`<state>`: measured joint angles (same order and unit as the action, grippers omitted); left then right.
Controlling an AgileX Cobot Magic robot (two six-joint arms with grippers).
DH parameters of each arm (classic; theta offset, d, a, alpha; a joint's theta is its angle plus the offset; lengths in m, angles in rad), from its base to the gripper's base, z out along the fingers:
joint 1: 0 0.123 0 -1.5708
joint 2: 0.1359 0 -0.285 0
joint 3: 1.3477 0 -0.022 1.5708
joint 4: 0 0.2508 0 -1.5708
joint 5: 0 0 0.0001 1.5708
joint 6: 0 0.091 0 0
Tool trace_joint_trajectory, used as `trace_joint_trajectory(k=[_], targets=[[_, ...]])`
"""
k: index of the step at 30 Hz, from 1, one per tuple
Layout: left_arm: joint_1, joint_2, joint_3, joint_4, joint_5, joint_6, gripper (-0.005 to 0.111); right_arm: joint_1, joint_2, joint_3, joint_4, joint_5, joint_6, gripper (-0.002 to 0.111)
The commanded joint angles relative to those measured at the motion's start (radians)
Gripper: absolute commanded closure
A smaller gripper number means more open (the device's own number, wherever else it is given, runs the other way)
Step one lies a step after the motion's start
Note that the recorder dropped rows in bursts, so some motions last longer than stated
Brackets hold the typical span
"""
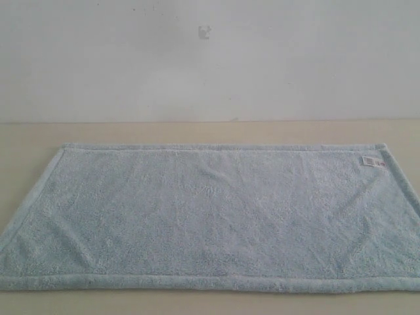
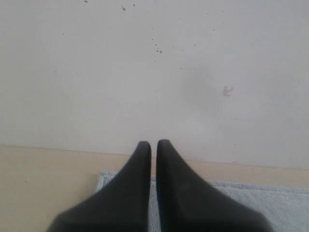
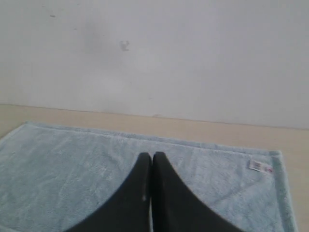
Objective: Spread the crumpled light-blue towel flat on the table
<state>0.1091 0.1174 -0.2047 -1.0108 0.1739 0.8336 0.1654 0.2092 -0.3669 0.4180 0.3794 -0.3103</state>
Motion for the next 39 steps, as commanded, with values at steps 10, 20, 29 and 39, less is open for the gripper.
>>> trace_joint_trajectory(k=[10,20,29,39], targets=[[-0.002,-0.006,0.004,0.000,0.003,-0.007,0.103,0.086,-0.063,0.186,-0.038,-0.643,0.125,0.108],[-0.002,-0.007,0.004,0.000,0.001,-0.003,0.103,-0.151,-0.209,0.367,-0.071,-0.819,-0.031,0.108],[-0.002,-0.007,0.004,0.000,0.003,-0.003,0.103,-0.211,-0.209,0.367,-0.635,-0.096,0.517,0.108],[-0.002,-0.007,0.004,0.000,0.003,-0.003,0.103,-0.211,-0.209,0.367,-0.717,-0.048,0.591,0.108]])
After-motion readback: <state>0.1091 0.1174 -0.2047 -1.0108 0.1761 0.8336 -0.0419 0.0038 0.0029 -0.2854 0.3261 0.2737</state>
